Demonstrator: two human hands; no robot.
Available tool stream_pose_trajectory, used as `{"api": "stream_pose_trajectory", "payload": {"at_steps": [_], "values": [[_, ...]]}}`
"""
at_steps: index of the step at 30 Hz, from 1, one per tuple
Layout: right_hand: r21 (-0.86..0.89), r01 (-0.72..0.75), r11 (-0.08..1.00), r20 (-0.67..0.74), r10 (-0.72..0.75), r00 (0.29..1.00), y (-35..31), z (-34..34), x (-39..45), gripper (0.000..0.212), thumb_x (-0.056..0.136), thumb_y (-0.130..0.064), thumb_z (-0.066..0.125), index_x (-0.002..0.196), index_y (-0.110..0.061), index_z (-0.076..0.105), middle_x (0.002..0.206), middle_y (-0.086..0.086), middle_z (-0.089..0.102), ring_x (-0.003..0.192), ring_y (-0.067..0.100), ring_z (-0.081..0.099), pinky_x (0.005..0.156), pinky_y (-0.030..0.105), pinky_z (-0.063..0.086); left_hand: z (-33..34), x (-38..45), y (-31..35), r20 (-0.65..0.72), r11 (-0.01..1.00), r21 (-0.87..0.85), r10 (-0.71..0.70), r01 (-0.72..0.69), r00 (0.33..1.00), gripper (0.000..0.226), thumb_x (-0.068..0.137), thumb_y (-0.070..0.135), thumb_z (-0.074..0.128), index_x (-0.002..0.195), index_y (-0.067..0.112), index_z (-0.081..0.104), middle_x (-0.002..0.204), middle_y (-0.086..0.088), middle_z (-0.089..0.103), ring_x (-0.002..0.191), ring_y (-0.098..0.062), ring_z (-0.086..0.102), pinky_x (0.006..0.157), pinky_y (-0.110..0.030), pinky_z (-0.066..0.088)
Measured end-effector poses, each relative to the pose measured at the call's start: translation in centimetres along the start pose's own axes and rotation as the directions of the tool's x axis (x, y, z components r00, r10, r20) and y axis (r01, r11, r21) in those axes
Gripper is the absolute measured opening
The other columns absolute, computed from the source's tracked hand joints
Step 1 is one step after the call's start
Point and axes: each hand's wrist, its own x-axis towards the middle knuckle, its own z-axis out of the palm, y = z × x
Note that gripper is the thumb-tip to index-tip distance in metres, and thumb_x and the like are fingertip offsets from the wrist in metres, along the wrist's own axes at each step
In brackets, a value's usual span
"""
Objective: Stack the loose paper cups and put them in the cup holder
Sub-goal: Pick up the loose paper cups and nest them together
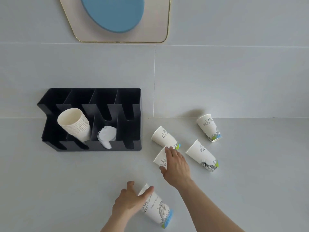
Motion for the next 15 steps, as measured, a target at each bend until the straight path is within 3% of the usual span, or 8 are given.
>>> {"api": "stream_pose_trajectory", "payload": {"at_steps": [5,10,15], "values": [[0.03,-0.019,0.999,0.031,0.018,0.999,-0.5,0.7,1.1,0.078,0.091,-0.036,0.068,0.153,-0.023,0.024,0.147,0.008,0.042,0.133,0.031,0.045,0.106,0.04,0.042,0.4,1.1,0.6,0.004,0.998,-0.061,0.007,-0.006,1.0,0.095,0.077,0.071,0.066,0.152,0.024,0.03,0.131,-0.004,0.058,0.126,-0.025,0.056,0.102,-0.035,0.045],[0.015,-0.066,0.998,0.016,0.066,0.998,-0.4,1.4,0.6,0.062,0.088,-0.037,0.071,0.139,-0.026,0.038,0.132,0.003,0.053,0.12,0.027,0.051,0.095,0.037,0.043,-1.3,1.3,1.4,-0.107,0.964,-0.195,0.162,-0.181,0.981,0.09,0.069,0.053,0.08,0.147,0.036,0.037,0.134,0.001,0.05,0.11,-0.016,0.054,0.09,-0.031,0.045],[0.055,-0.056,0.997,-0.023,0.057,0.998,-0.5,1.6,-0.4,0.06,0.081,-0.036,0.076,0.129,-0.024,0.041,0.123,0.002,0.054,0.112,0.028,0.054,0.09,0.036,0.044,-3.3,1.5,1.9,-0.347,0.867,-0.182,0.385,-0.464,0.855,0.089,0.066,0.034,0.087,0.142,0.042,0.042,0.131,0.012,0.049,0.109,-0.006,0.05,0.088,-0.025,0.041]]}}
